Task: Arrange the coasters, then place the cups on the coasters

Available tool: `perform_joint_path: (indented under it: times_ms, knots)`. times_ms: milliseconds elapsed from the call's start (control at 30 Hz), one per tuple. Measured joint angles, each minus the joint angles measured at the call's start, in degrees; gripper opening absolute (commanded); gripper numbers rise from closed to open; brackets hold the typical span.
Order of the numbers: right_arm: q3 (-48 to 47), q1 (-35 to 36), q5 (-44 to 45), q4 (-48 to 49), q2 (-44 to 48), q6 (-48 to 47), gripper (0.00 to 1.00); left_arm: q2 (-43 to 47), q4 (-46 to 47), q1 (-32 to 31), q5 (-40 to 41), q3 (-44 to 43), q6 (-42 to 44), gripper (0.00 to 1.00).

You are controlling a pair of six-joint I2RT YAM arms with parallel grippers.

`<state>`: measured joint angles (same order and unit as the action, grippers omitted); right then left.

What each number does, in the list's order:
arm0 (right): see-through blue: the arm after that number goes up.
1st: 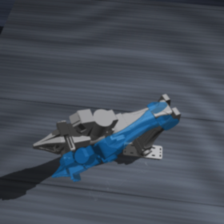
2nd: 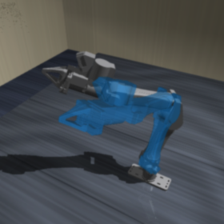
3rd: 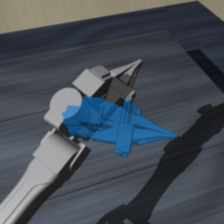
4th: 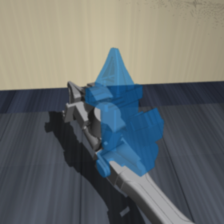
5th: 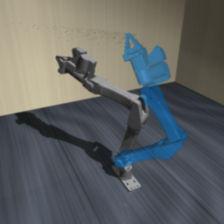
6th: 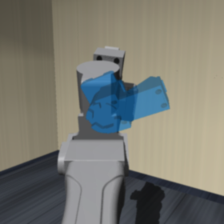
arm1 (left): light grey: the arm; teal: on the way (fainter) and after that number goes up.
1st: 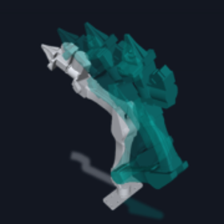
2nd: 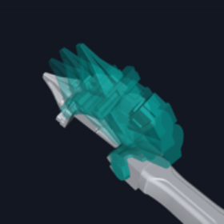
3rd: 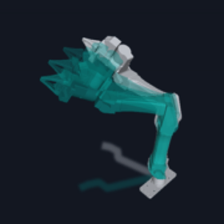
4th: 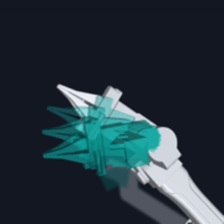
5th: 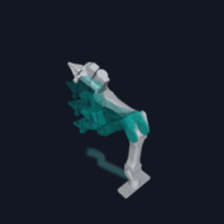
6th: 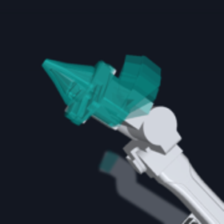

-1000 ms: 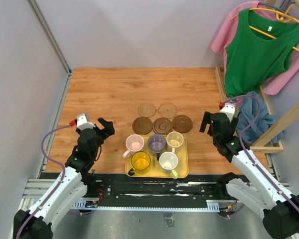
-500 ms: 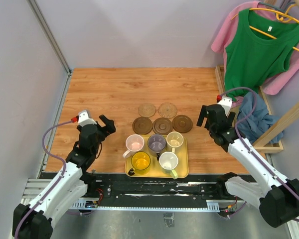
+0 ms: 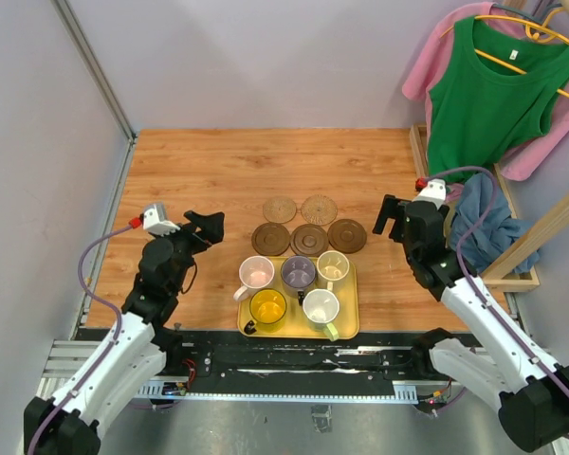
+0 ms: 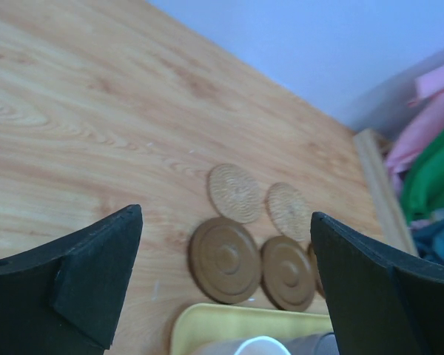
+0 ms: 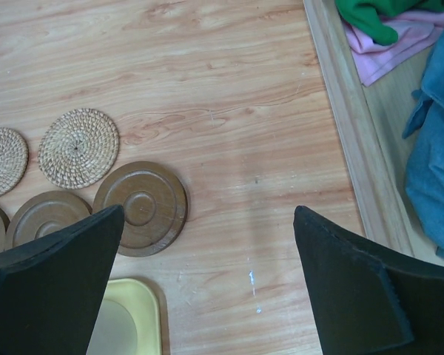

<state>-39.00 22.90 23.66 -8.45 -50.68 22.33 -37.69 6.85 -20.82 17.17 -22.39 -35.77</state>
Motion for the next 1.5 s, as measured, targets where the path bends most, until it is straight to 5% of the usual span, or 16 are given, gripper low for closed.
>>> perform_joint_path:
  times_ms: [133,300,500,567,667,933,1500]
  knots:
    - [-1.77,0.00,-0.39,-1.16,-1.44,-1.46,0.96,5.68,8.22,0.00,-2.99,6.45,-0.52,1.00]
    - [-2.62,0.00,-2.93,-2.34,-3.78,-1.90,0.70,1.40,9.05,0.00,-5.55,5.95,0.76,0.98]
    - [-7.85,0.00,-5.97,-3.63,-11.28,-3.13,0.39,-8.09,9.35,0.00,-8.85,2.78,5.18,0.51]
    - [-11.96,0.00,-7.02,-4.09,-15.76,-3.67,0.14,-11.39,9.33,0.00,-9.33,1.60,6.49,0.31]
    - [-17.18,0.00,-8.28,-4.76,-21.77,-4.63,0.01,-17.75,9.22,0.00,-10.05,-1.77,8.90,0.02]
    - [-24.83,0.00,-14.82,-6.84,-33.22,-4.59,0.01,-32.26,10.27,0.00,-17.33,-7.41,10.25,0.01]
    - [-27.17,-0.02,-30.53,-5.07,-39.30,-3.80,0.01,-51.32,12.39,-1.68,-37.51,-13.75,9.40,0.00]
